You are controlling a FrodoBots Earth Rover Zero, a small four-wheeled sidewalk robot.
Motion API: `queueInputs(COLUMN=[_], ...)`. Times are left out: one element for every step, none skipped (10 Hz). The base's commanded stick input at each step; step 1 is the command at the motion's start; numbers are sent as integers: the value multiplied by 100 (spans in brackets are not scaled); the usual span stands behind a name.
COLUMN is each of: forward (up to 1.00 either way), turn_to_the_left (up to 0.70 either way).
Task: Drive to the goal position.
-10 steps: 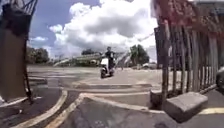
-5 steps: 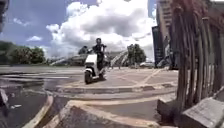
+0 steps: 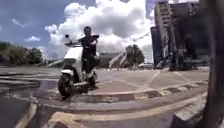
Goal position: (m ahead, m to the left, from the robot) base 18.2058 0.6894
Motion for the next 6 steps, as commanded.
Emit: queueInputs(forward=[70, 70, 70, 70, 70, 70], turn_to_the_left=[-14, -14, -12, 0, 0, 0])
